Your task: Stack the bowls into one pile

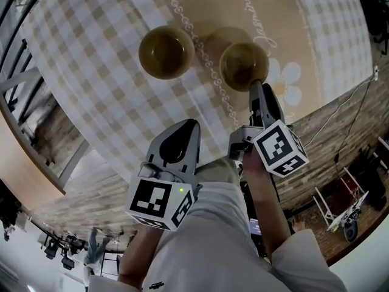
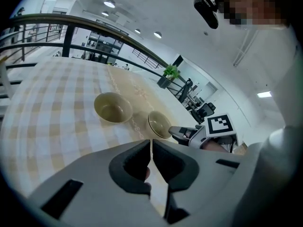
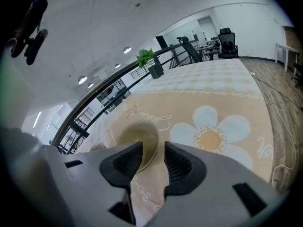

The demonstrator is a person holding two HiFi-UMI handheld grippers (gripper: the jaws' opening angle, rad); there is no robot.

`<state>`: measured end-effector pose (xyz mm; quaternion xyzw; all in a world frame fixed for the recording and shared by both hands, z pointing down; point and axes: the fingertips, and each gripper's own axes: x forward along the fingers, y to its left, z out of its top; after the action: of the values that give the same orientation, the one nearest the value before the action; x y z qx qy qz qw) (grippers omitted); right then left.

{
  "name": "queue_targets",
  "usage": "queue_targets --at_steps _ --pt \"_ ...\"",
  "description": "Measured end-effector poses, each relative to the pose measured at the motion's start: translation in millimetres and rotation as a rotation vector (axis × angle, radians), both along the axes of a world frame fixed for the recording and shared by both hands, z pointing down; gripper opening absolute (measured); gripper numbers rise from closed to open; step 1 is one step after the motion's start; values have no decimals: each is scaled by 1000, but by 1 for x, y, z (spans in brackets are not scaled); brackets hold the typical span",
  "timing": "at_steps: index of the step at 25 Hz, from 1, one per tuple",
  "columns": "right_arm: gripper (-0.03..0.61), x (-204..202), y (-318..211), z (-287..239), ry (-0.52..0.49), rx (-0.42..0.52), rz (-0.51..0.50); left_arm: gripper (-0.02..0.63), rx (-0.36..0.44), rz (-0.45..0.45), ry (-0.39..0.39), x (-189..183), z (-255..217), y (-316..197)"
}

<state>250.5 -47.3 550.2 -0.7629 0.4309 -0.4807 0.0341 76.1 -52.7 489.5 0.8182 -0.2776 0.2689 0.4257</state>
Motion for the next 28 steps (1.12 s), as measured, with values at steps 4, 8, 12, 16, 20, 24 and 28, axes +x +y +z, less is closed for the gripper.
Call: queue_targets --at_steps 4,8,12,16,20,24,28 --pt "153 1 -2 6 -13 -7 2 31 0 0 4 3 2 -4" --pt "83 -2 -4 13 -34 -35 -2 31 -3 -5 -1 2 3 -8" --pt "44 2 -6 10 -18 -43 2 31 -2 -4 -4 1 4 -8" --pt "43 0 -8 10 -34 -35 4 31 1 -11 -3 -1 2 -11" --pt "43 -1 -9 6 -50 -23 -4 31 11 -17 -4 -3 -1 -12" --pt "41 -3 -10 -2 -52 -12 -19 31 25 -23 -10 -8 -6 -14" --pt "41 -4 -13 -12 -44 -2 -36 31 42 -38 -9 -13 -13 -18"
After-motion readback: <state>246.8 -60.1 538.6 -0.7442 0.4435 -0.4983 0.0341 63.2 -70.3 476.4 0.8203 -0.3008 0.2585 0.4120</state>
